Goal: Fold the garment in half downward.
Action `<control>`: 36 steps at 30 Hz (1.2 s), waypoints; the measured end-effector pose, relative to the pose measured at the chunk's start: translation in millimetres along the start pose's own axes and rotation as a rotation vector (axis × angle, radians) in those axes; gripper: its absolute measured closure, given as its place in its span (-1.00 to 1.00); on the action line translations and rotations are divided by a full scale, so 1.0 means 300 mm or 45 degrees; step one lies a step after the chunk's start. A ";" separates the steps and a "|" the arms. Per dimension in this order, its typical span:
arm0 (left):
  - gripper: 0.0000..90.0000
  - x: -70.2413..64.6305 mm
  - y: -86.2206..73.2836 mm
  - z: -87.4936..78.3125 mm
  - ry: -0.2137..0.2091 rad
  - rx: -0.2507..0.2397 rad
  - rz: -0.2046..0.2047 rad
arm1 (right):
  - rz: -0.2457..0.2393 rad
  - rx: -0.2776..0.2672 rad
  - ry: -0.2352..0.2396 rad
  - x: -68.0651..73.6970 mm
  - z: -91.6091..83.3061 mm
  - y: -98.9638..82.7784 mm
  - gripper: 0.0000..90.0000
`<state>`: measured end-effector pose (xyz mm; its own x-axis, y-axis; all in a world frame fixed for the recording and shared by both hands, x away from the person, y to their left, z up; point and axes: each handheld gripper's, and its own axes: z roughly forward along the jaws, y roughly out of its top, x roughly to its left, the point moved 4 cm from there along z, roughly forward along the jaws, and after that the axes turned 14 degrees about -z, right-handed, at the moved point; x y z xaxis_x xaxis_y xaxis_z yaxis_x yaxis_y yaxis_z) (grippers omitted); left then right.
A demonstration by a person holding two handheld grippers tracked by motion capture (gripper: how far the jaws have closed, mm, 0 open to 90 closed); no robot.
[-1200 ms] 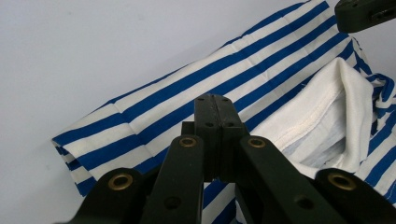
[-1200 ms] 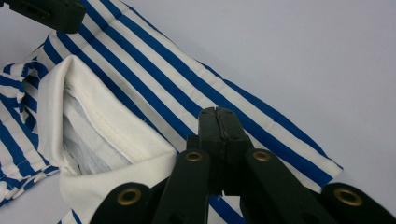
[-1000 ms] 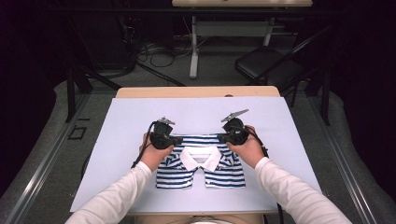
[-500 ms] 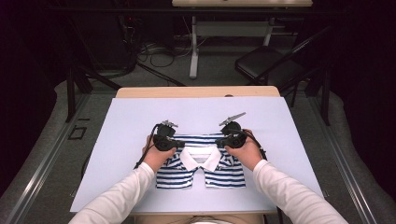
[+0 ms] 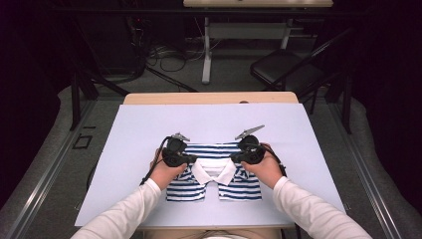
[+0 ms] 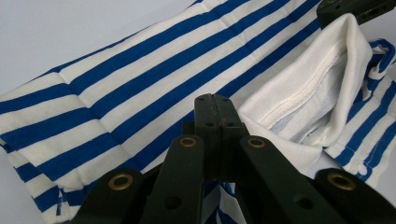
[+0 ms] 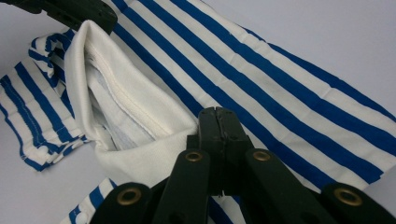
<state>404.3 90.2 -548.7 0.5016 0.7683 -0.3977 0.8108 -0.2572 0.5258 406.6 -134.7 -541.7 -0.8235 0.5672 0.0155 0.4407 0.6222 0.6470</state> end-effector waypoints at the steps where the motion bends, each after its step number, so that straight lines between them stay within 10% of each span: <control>1: 1.00 -0.003 -0.003 -0.002 -0.004 -0.003 -0.001 | 0.002 -0.007 0.001 0.005 -0.003 -0.001 1.00; 36: 1.00 -0.072 -0.164 -0.071 -0.124 -0.006 0.079 | -0.053 -0.092 0.138 0.169 -0.081 -0.079 1.00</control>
<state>347.0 98.6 -550.0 0.5778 0.6905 -0.4351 0.7759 -0.2993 0.5553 345.8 -133.8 -537.7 -0.8760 0.4776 0.0673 0.3818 0.6015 0.7017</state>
